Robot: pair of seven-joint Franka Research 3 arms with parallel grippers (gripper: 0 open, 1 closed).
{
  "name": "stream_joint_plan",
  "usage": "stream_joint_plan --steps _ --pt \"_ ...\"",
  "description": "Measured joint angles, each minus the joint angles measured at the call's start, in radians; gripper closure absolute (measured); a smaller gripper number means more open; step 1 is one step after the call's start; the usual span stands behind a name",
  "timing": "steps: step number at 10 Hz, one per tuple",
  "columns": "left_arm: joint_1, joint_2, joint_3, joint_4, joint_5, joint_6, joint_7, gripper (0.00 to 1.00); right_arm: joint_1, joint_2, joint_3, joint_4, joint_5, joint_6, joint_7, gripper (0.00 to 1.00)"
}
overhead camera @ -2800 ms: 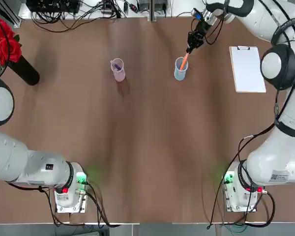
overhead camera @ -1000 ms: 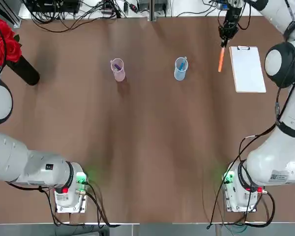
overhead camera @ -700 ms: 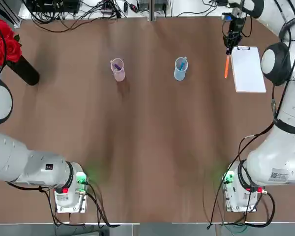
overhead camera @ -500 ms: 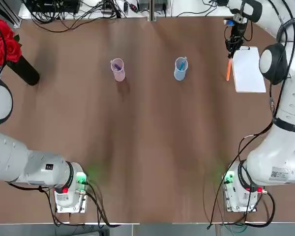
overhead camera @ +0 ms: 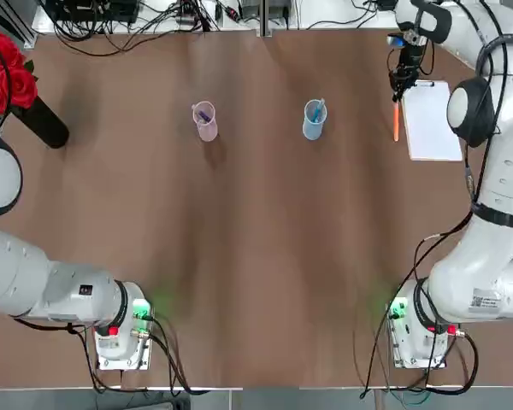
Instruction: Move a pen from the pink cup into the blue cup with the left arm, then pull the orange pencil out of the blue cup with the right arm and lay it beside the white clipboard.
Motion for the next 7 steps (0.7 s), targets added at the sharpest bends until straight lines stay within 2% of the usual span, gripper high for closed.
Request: stream_joint_plan --steps 3,7 --pt "0.000 0.000 0.000 -0.001 0.000 0.000 0.000 0.00 0.005 0.019 0.001 0.000 0.040 0.085 -0.005 0.85" --pt "0.000 0.000 -0.002 -0.001 0.000 0.000 -0.003 0.00 0.000 0.042 -0.003 0.001 0.041 0.190 -0.066 0.85"
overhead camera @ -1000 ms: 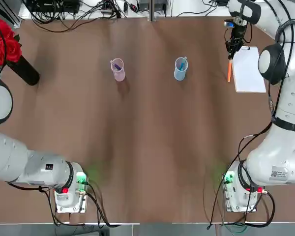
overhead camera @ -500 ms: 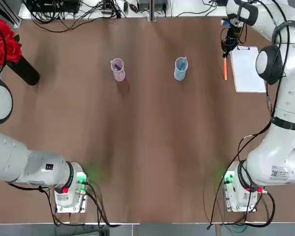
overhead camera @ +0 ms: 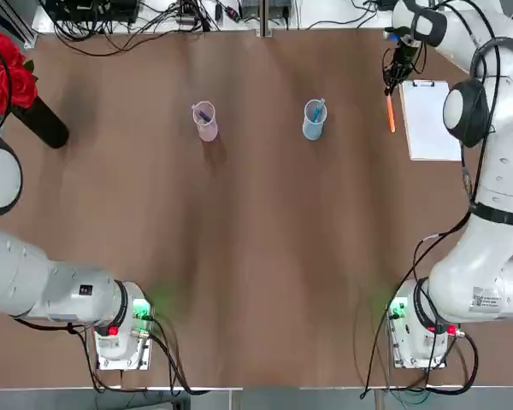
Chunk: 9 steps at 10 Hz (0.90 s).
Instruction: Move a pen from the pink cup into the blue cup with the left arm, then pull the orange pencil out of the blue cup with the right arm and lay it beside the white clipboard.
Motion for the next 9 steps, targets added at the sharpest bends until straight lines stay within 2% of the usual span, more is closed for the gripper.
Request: stream_joint_plan --steps 3,7,8,9 --pt "-0.001 0.000 -0.001 0.000 0.000 0.000 -0.001 0.00 -0.002 0.037 -0.001 0.000 0.000 0.063 -0.007 0.85" --pt "-0.001 0.000 -0.001 -0.001 0.000 0.000 -0.001 0.00 -0.002 0.041 -0.014 0.004 0.000 0.080 -0.015 0.82" --pt "-0.001 0.000 -0.001 -0.001 0.000 0.000 -0.001 0.00 -0.002 0.041 -0.018 0.008 0.000 0.082 -0.016 0.76" --pt "-0.001 0.000 -0.001 -0.001 0.000 0.000 -0.001 0.00 -0.002 0.041 -0.018 0.012 0.000 0.082 -0.017 0.63"
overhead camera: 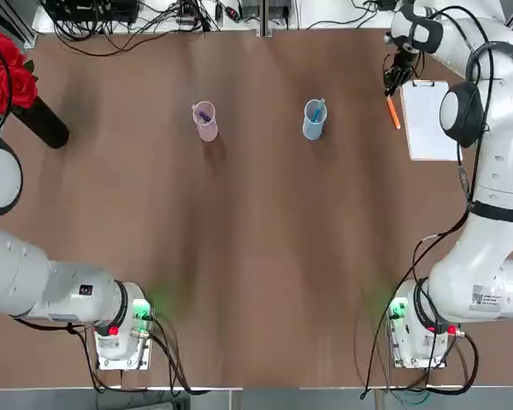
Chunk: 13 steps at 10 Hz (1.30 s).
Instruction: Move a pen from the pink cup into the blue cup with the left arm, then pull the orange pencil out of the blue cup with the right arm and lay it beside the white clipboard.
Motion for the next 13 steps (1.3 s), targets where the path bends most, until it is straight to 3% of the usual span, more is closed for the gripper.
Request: stream_joint_plan --steps 4,6,8,13 --pt "0.000 0.000 0.000 -0.003 0.000 0.000 0.000 0.00 0.004 -0.013 -0.012 0.031 -0.001 -0.071 -0.001 0.02" --pt "0.000 0.000 0.000 -0.004 0.000 0.000 -0.001 0.00 0.006 -0.067 -0.020 0.097 -0.005 -0.172 0.002 0.00" --pt "0.000 0.000 0.000 -0.005 0.000 0.000 -0.001 0.00 0.009 -0.182 -0.021 0.127 -0.050 -0.206 0.069 0.00" --pt "0.000 0.000 0.001 -0.005 0.000 0.002 -0.002 0.00 0.018 -0.496 0.021 0.091 -0.103 -0.295 0.372 0.00"
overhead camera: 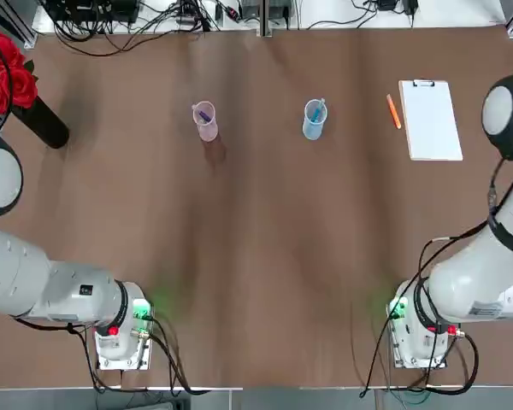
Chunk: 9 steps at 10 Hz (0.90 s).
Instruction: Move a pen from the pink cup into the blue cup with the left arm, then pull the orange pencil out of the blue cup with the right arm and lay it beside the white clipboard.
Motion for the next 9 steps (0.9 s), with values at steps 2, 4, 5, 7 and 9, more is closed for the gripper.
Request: stream_joint_plan --steps 2,4,5,7,9 --pt "0.001 -0.004 0.001 0.001 0.000 0.001 0.000 0.00 0.000 -0.090 0.032 -0.010 -0.010 -0.052 0.076 0.00" --pt "0.001 -0.008 0.001 0.002 0.000 0.001 -0.001 0.00 -0.004 -0.158 0.035 -0.021 -0.011 -0.103 0.097 0.00" --pt "0.000 -0.011 0.000 0.002 0.000 0.001 -0.001 0.00 -0.008 -0.176 0.034 -0.026 -0.011 -0.132 0.100 0.00" --pt "0.001 -0.012 0.000 0.022 0.001 -0.015 0.001 0.00 -0.021 -0.191 0.034 -0.028 -0.011 -0.188 0.101 0.00" --pt "-0.001 -0.013 -0.002 0.044 0.007 -0.051 0.000 0.00 -0.024 -0.200 0.036 -0.030 -0.011 -0.192 0.101 0.00"
